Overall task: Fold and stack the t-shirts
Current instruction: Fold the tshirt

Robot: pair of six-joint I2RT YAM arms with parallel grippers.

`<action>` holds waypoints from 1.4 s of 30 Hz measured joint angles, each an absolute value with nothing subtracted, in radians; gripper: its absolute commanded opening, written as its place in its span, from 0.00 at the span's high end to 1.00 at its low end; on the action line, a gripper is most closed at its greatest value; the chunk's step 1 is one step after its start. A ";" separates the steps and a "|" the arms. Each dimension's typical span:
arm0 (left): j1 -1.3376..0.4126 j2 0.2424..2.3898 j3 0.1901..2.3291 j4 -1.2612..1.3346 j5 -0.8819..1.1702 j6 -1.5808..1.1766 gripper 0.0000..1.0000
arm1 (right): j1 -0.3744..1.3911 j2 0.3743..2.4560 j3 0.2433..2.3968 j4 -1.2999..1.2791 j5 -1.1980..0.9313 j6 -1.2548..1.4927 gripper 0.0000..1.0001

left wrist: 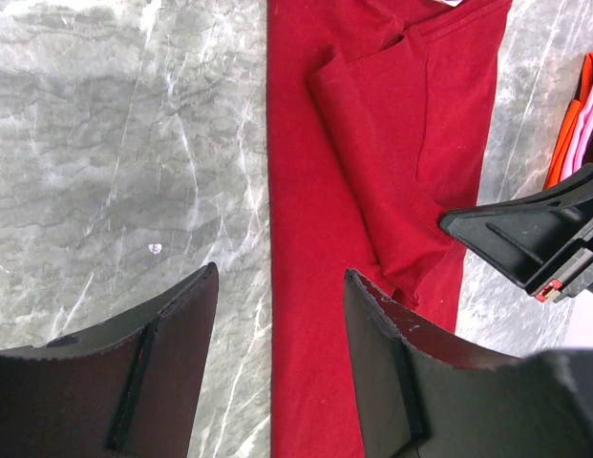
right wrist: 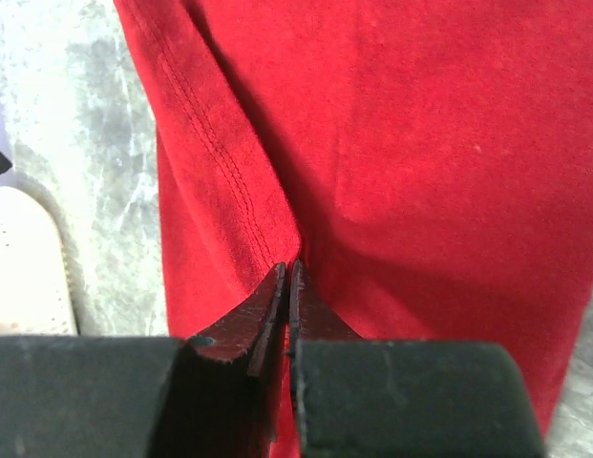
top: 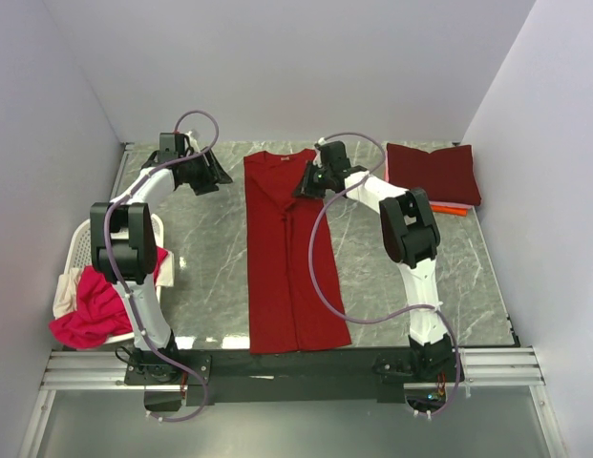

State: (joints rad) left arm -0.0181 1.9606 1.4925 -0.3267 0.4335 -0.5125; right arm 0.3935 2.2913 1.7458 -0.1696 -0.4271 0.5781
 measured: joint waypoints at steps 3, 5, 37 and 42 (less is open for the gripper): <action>-0.018 1.961 1.493 -0.327 0.435 -0.513 0.40 | 0.393 2.286 1.731 -0.164 -0.412 0.575 0.89; -0.018 1.961 1.493 -0.327 0.443 -0.512 0.40 | 0.393 2.284 1.722 -0.162 -0.405 0.575 0.83; -0.126 2.278 1.789 -0.238 0.560 -0.618 0.89 | 0.359 2.006 1.692 -0.352 -0.728 -0.050 0.83; -0.126 2.351 1.848 -0.203 0.583 -0.676 0.89 | 0.359 2.005 1.660 -0.411 -0.765 -0.081 0.83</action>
